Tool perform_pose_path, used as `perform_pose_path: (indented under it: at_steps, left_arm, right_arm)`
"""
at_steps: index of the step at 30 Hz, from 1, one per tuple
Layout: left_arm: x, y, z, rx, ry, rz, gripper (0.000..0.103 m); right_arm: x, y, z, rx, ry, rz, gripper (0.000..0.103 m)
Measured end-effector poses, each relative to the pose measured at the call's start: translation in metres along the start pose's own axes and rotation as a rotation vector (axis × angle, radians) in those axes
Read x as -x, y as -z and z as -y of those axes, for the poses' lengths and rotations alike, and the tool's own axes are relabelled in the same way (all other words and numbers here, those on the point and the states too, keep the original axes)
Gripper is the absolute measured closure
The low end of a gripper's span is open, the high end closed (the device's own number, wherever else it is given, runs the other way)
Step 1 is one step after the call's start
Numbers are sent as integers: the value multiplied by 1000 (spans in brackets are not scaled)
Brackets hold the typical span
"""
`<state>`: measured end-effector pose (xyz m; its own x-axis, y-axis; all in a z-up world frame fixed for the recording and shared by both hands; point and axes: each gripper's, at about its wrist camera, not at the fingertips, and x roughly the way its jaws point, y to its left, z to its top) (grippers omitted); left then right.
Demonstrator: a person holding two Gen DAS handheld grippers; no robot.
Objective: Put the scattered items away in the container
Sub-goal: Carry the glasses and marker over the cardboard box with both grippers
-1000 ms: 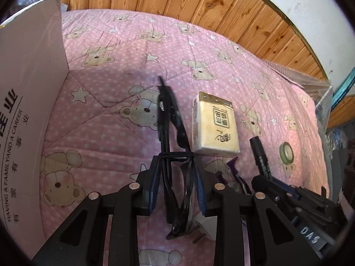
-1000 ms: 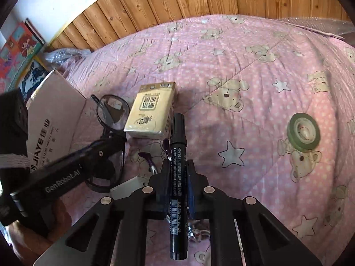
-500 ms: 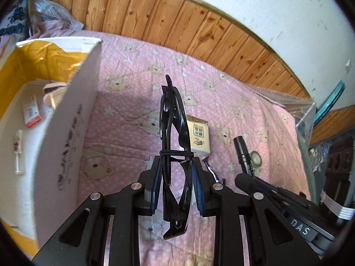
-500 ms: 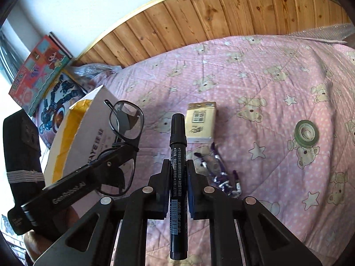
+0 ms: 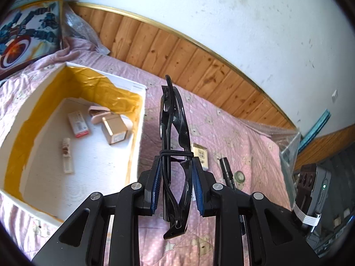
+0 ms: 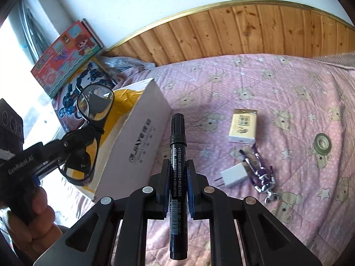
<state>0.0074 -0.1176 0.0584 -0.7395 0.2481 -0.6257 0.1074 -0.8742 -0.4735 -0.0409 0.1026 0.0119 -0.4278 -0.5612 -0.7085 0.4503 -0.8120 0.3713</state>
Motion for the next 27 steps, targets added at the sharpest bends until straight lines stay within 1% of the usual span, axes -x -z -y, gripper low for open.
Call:
perform_pose_path:
  at_steps: [10, 13, 17, 20, 27]
  left_arm:
    - [39, -4, -42, 85, 3, 62, 76]
    - [44, -6, -50, 105, 5, 77, 76]
    - [44, -8, -60, 136, 15, 75, 76]
    - [44, -10, -66, 156, 24, 78, 76]
    - [52, -22, -89, 225, 26, 127, 76]
  right_arm:
    - [10, 3, -50, 114, -27, 34, 89]
    - [16, 5, -66, 157, -37, 52, 89]
    - [19, 8, -82, 197, -56, 65, 89]
    - [17, 10, -89, 202, -74, 64, 89]
    - [12, 7, -101, 195, -109, 63, 89]
